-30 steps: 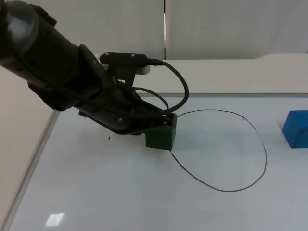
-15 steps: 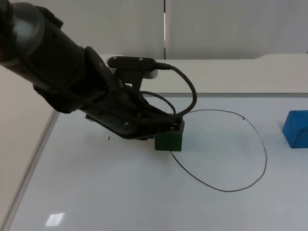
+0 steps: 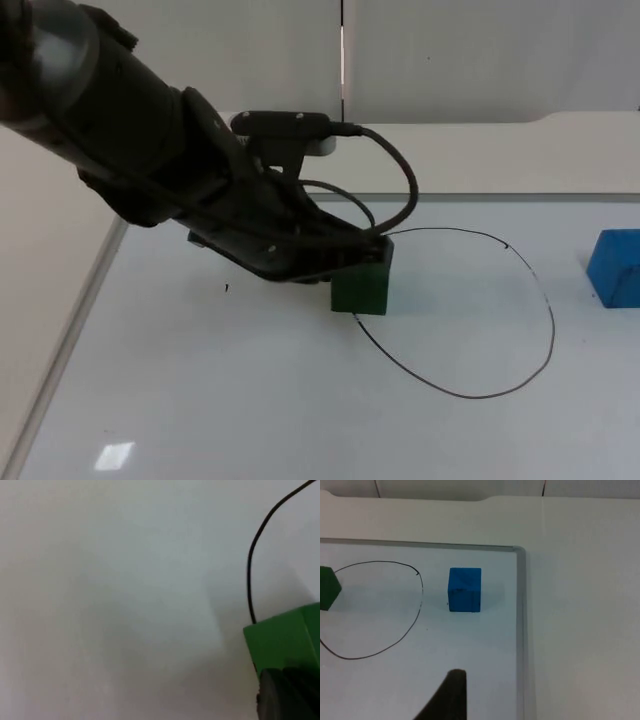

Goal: Push the two cubes into the marked area.

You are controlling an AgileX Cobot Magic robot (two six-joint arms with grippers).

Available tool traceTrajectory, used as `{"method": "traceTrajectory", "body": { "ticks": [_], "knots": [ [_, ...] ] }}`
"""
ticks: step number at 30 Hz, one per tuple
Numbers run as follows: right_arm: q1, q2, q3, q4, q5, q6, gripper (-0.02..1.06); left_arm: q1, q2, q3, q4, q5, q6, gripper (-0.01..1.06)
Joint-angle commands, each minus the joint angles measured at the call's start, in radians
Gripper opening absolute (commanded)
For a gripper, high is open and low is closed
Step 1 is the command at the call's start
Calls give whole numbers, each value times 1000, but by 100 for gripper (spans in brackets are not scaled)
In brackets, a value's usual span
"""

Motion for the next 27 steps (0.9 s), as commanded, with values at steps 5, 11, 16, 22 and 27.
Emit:
{"method": "traceTrajectory", "body": {
  "ticks": [5, 11, 16, 22, 27],
  "knots": [
    [-5, -4, 1, -4, -6, -3, 105, -6, -1, -17, -23, 23, -3, 2],
    [-5, -4, 1, -4, -6, -3, 105, -14, -1, -17, -23, 30, -12, 2],
    [-5, -4, 1, -4, -6, -3, 105, -53, -1, -17, -23, 8, -12, 2],
    [-5, -4, 1, -4, -6, -3, 105, -80, -1, -17, -21, -10, -12, 2],
    [-5, -4, 1, -4, -6, -3, 105, -80, -1, -17, -21, -10, -12, 2]
  ]
}}
